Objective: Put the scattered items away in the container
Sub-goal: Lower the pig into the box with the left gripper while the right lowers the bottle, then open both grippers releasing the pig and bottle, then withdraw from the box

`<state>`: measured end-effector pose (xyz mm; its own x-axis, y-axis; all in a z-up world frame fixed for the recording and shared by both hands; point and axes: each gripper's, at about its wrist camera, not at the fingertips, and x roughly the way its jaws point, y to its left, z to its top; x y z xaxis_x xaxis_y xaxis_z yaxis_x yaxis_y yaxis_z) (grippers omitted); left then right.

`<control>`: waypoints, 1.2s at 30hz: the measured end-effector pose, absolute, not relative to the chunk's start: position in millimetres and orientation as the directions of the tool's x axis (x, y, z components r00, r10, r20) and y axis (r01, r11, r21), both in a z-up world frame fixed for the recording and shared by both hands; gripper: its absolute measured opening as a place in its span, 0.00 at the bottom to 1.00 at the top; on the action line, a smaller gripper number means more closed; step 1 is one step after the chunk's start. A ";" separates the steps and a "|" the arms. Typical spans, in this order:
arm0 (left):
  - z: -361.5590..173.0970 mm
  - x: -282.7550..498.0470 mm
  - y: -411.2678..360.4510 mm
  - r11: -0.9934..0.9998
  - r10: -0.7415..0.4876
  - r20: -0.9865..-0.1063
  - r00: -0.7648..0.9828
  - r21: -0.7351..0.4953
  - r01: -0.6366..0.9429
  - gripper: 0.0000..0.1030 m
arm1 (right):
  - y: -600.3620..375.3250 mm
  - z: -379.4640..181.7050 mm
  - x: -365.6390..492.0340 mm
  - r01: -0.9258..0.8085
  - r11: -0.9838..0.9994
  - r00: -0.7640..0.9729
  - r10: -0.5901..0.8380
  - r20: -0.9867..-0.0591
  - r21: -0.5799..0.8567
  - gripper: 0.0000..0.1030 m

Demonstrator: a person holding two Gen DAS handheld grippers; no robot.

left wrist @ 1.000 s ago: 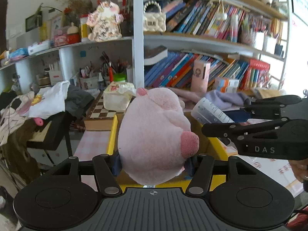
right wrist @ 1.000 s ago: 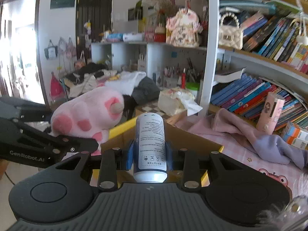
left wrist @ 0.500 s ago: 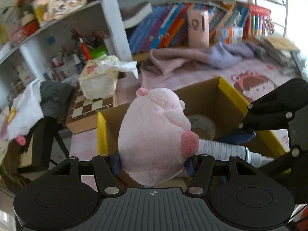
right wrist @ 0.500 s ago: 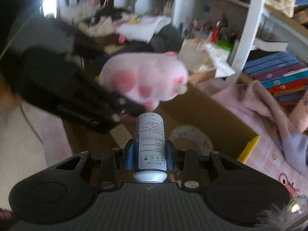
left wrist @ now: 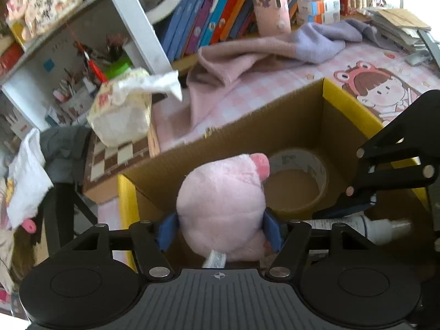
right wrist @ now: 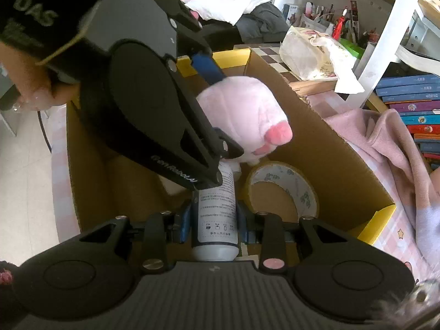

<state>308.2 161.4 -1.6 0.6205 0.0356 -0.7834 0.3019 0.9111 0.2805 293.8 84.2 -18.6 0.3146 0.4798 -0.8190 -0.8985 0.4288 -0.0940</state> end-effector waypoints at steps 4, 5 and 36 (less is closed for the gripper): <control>15.3 299.3 162.1 0.907 0.044 -0.733 0.679 0.314 0.281 0.80 | 80.9 -8.5 294.6 -0.891 0.445 0.338 0.512 -0.790 -0.093 0.34; 19.5 296.7 162.6 0.907 0.048 -0.723 0.689 0.321 0.273 0.80 | 80.3 -5.2 294.2 -0.889 0.449 0.345 0.518 -0.783 -0.094 0.36; 90.1 50.6 125.4 0.989 0.033 -0.400 0.916 0.144 0.027 0.91 | -52.7 73.1 114.4 -0.563 0.817 0.773 0.467 -0.430 -0.123 0.47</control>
<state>50.6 125.4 90.1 0.9160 0.0330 -0.3997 0.0270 0.9893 0.1436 114.4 -52.7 73.1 0.7726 0.4673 -0.4297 -0.5628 0.8173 -0.1232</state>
